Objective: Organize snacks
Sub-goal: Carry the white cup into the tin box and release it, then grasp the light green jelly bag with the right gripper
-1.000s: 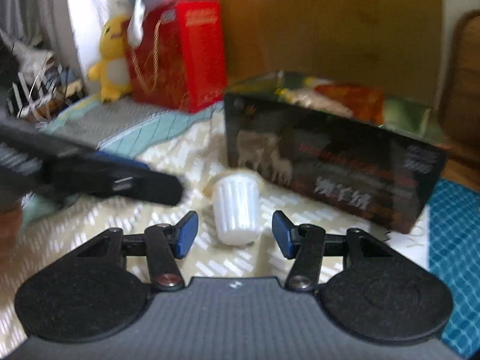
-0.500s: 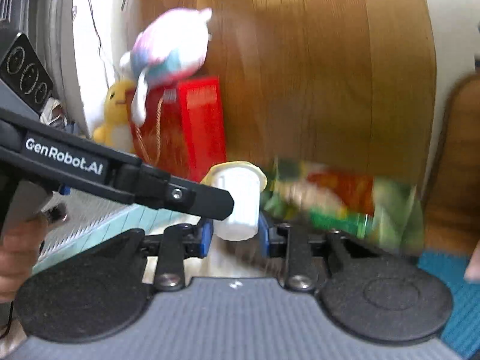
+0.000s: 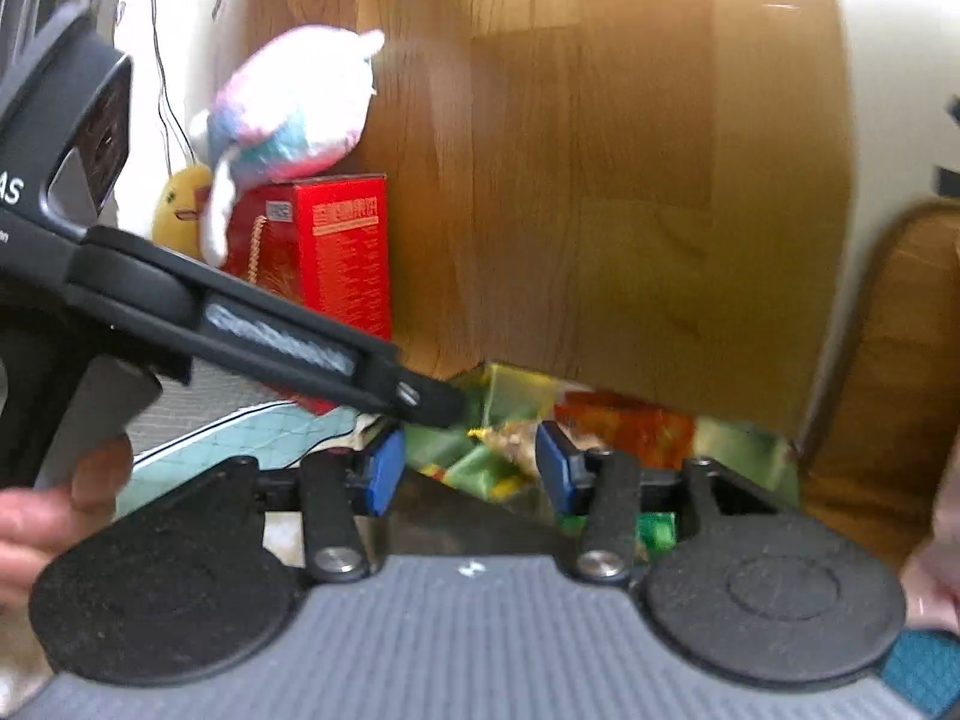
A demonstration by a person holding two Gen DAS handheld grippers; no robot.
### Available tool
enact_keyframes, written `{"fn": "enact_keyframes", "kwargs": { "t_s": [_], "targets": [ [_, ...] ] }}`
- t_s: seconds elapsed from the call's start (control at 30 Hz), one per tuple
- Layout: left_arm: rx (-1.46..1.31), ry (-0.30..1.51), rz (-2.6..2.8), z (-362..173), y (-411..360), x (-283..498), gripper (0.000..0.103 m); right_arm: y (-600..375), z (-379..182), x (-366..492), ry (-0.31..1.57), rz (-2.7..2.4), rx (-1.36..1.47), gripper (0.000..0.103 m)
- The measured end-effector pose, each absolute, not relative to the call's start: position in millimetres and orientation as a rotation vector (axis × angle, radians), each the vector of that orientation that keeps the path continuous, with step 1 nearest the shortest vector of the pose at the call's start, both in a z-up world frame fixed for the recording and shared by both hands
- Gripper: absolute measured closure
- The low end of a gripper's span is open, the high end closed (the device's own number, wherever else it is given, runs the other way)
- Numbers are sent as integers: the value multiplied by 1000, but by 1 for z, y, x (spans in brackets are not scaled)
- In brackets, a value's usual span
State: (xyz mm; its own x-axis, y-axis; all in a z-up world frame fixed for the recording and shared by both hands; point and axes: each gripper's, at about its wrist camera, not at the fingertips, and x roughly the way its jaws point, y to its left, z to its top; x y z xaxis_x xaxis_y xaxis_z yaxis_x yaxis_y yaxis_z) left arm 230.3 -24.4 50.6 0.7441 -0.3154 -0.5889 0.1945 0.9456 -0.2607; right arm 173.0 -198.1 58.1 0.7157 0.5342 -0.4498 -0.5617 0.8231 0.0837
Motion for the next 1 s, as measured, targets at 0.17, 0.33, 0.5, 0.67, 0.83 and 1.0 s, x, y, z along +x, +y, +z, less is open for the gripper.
{"fn": "enact_keyframes", "kwargs": {
  "t_s": [0.17,0.33,0.5,0.67,0.83,1.0],
  "targets": [
    [-162,656,-307,62,-15,177,59,-235,44,116,600,645,48,50],
    [-154,763,-404,34,-14,116,55,-252,11,73,787,638,127,50],
    [-230,886,-484,6,-11,71,55,-258,5,41,803,662,236,51],
    [-263,906,-465,-14,-8,44,56,-246,6,21,824,746,332,54],
    [-329,910,-453,-16,6,37,58,-236,5,27,848,756,401,77],
    [-347,909,-419,-13,4,42,64,-232,10,31,849,764,403,90]
  ]
}}
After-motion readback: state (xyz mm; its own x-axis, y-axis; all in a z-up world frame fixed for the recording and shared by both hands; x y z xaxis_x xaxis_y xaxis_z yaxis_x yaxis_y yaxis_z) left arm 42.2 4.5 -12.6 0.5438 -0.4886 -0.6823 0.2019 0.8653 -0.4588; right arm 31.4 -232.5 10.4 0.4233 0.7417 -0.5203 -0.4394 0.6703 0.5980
